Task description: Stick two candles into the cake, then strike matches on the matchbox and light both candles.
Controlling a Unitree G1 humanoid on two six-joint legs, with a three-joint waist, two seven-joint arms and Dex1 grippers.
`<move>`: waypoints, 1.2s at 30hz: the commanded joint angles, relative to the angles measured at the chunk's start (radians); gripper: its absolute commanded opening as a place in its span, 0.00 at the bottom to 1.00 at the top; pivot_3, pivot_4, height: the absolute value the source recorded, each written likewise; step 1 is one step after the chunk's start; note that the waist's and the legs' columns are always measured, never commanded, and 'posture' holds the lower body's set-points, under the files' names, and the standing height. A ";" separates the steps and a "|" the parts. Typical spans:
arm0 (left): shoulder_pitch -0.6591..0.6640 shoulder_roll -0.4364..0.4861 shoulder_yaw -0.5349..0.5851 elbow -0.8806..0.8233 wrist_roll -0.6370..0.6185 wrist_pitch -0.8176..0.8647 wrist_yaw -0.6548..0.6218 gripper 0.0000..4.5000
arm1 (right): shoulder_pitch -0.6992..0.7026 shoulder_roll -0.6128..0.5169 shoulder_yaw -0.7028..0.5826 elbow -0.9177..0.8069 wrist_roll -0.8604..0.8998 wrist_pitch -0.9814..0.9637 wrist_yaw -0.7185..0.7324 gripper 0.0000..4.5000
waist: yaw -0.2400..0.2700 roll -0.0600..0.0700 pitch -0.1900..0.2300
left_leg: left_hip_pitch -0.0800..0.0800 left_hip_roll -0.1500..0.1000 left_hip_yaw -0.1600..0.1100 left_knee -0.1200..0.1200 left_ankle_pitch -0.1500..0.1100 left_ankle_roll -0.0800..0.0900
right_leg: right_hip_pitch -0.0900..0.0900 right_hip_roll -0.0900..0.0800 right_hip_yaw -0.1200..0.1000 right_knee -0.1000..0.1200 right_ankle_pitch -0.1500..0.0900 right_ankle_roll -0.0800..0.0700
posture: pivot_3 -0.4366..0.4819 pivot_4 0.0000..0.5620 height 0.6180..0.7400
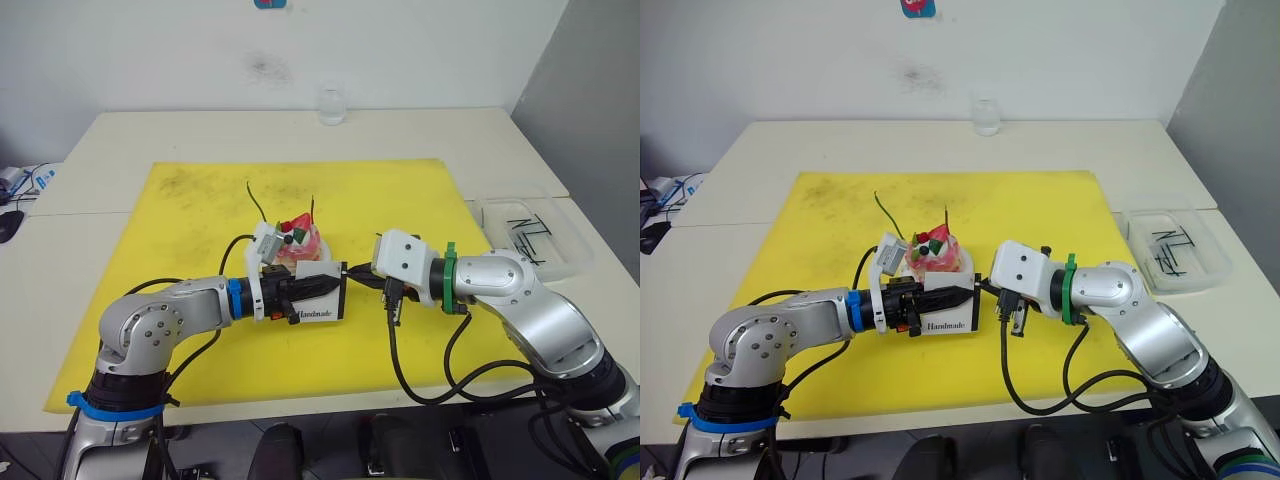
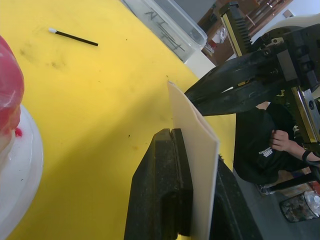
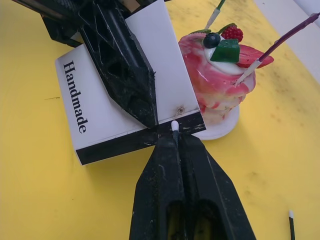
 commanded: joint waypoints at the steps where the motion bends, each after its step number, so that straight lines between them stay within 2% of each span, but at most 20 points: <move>1: -0.002 0.013 -0.006 -0.048 0.002 -0.025 -0.036 0.00 | -0.017 -0.002 0.010 -0.003 -0.016 -0.014 0.003 0.00 | 0.000 0.000 0.000 | 0.000 0.000 0.000 0.000 0.000 0.000 | 0.000 0.000 0.000 0.000 0.000 0.000 | 0.48 0.27 0.96; 4: 0.002 0.019 -0.020 -0.062 0.018 -0.040 -0.054 0.00 | -0.019 0.001 0.016 0.002 -0.023 -0.014 0.001 0.00 | 0.000 0.000 0.000 | 0.000 0.000 0.000 0.000 0.000 0.000 | 0.000 0.000 0.000 0.000 0.000 0.000 | 0.48 0.27 0.96; 6: 0.006 0.028 -0.038 -0.079 0.031 -0.049 -0.072 0.00 | -0.041 0.036 0.009 0.036 -0.052 -0.018 -0.053 0.00 | -0.001 0.000 0.000 | 0.000 0.000 0.000 0.000 0.000 0.000 | 0.000 0.000 0.000 0.000 0.000 0.000 | 0.48 0.27 0.96; 8: 0.022 0.045 -0.054 -0.103 0.041 -0.053 -0.090 0.00 | -0.088 0.109 -0.067 0.087 -0.103 -0.033 -0.188 0.00 | -0.004 0.000 0.000 | 0.000 0.000 0.000 0.000 0.000 0.000 | 0.000 0.000 0.000 0.000 0.000 0.000 | 0.48 0.27 0.96; 10: 0.044 0.059 -0.047 -0.117 0.039 -0.053 -0.090 0.00 | -0.119 0.121 -0.156 0.084 -0.126 -0.032 -0.257 0.00 | -0.001 0.000 0.000 | 0.000 0.000 0.000 0.000 0.000 0.000 | -0.001 0.000 0.001 0.001 0.000 0.000 | 0.48 0.27 0.96; 12: 0.069 0.075 -0.028 -0.120 0.045 -0.057 -0.092 0.00 | -0.116 0.090 -0.219 0.035 -0.103 0.009 -0.242 0.00 | 0.005 0.000 0.000 | -0.001 0.000 0.001 0.000 0.000 -0.001 | -0.002 0.000 0.001 0.001 0.000 0.000 | 0.48 0.27 0.96; 15: 0.092 0.094 -0.010 -0.117 0.052 -0.066 -0.096 0.00 | -0.099 0.068 -0.248 -0.028 -0.064 0.068 -0.221 0.00 | 0.010 0.000 0.000 | -0.002 0.000 0.001 0.000 0.000 -0.001 | -0.002 -0.001 0.001 0.000 0.000 0.000 | 0.48 0.27 0.96; 23: 0.074 0.071 -0.005 -0.095 0.072 -0.103 -0.070 0.00 | -0.051 0.061 -0.191 -0.097 0.016 0.118 -0.159 0.00 | 0.001 0.000 0.000 | -0.002 0.000 0.001 0.000 0.000 -0.001 | -0.003 0.000 0.001 0.001 0.000 0.000 | 0.48 0.27 0.96; 27: 0.052 0.038 -0.006 -0.089 0.092 -0.127 -0.036 0.00 | -0.044 -0.007 -0.125 -0.144 0.075 0.150 -0.056 0.00 | 0.001 0.000 0.000 | -0.001 0.000 0.001 0.000 0.000 -0.001 | -0.002 0.000 0.001 0.001 0.000 0.000 | 0.48 0.27 0.96; 36: 0.028 0.015 -0.014 -0.086 0.104 -0.131 -0.022 0.00 | -0.062 -0.034 -0.038 -0.139 0.069 0.152 -0.047 0.00 | 0.000 0.000 0.000 | -0.002 0.000 0.001 0.000 0.000 0.000 | -0.003 0.000 0.001 0.001 0.000 0.000 | 0.48 0.27 0.96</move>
